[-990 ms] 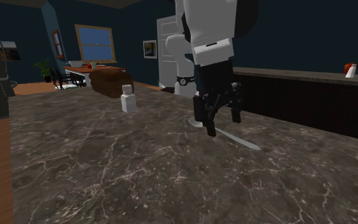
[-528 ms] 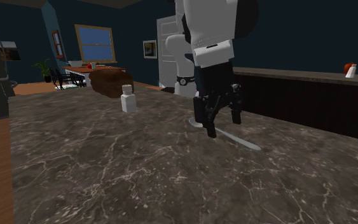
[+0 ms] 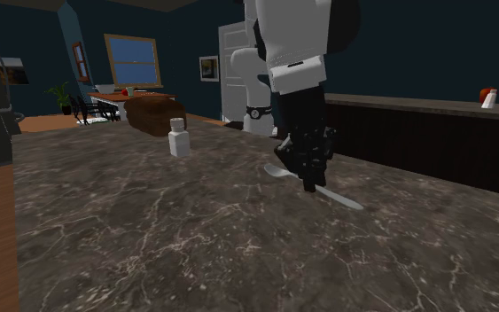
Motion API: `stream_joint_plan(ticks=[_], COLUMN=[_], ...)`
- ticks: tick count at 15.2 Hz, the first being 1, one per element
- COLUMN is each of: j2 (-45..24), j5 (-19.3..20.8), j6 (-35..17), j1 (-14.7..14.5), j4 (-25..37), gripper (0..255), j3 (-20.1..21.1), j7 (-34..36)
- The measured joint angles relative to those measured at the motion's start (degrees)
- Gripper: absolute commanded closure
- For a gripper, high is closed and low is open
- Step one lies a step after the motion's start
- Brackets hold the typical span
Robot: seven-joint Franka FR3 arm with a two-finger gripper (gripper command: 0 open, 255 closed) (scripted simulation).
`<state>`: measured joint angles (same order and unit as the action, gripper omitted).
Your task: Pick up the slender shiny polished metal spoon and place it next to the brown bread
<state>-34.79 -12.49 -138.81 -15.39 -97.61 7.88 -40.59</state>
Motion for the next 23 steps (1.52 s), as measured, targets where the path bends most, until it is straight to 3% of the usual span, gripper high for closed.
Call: stream_joint_plan(ticks=[23], j2=[8.27], j5=[0.81], j6=[11.30], j1=[0.10], j4=[3.30], gripper=[255], j3=[-0.26], j7=[2.67])
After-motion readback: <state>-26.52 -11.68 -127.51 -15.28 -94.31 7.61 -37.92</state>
